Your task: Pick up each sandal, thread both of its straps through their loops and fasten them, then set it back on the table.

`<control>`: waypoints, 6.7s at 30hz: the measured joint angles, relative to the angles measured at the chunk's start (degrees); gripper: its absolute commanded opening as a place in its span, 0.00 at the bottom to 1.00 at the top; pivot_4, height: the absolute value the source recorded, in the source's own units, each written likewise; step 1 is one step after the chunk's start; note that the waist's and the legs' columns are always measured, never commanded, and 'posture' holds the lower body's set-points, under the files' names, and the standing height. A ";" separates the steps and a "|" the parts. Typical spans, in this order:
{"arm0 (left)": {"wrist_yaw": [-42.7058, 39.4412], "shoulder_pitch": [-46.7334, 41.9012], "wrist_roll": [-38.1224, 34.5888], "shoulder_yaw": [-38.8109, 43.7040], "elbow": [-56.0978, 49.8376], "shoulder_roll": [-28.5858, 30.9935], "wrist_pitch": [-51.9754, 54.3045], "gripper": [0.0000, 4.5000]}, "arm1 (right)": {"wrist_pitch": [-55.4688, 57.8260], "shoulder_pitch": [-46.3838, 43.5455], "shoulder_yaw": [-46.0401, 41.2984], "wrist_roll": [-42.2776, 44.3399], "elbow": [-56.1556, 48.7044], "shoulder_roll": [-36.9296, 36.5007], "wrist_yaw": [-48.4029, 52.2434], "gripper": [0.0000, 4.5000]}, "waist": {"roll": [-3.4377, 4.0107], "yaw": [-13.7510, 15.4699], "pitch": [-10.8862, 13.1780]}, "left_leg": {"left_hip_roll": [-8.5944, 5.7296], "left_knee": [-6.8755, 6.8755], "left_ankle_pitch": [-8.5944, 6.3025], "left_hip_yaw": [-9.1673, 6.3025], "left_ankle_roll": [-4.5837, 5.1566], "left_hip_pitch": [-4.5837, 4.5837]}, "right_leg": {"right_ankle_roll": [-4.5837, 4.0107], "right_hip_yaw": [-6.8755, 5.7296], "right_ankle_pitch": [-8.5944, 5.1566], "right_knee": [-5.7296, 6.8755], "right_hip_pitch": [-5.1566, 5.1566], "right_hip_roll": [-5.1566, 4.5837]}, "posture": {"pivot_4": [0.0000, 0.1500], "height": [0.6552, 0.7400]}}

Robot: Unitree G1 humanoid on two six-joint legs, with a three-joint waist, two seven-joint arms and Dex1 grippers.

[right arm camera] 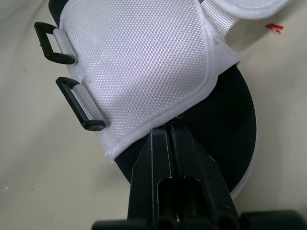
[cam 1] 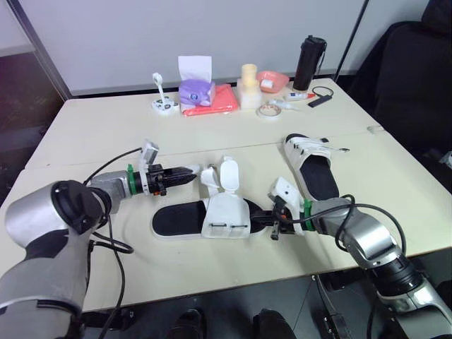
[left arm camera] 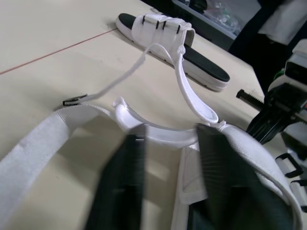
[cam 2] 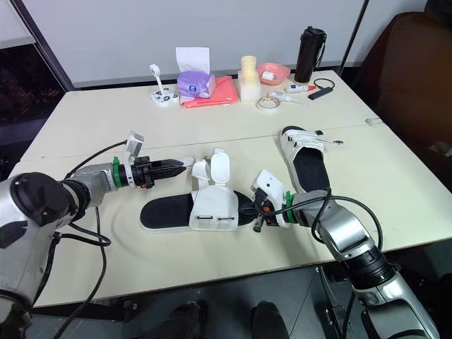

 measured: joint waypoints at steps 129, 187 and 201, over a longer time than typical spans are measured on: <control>23.02 39.08 -71.36 -28.71 -123.41 -11.85 77.03 0.02 | -0.11 0.57 0.37 -4.99 -1.15 2.02 -1.20 0.00 | -0.11 1.45 -0.14 | 0.10 -0.02 0.01 0.06 -0.08 0.14 | -0.21 0.23 0.09 -0.24 0.15 0.02 | 1.00 1.00; 41.49 70.16 -84.85 -29.62 -142.72 3.38 85.09 0.52 | -2.43 -0.18 0.61 -6.58 1.19 2.09 1.06 0.00 | -0.01 3.12 -0.18 | 0.32 -0.17 -0.03 -0.14 -0.05 0.19 | -0.54 0.21 0.29 -0.75 0.29 0.19 | 1.00 1.00; 61.84 66.51 -92.55 -28.93 -139.71 -8.45 91.82 0.52 | -2.29 -0.41 0.80 -7.05 1.16 2.23 1.26 0.00 | -0.02 3.08 -0.21 | 0.30 -0.17 -0.03 -0.07 -0.05 0.19 | -0.55 0.23 0.29 -0.76 0.28 0.19 | 1.00 1.00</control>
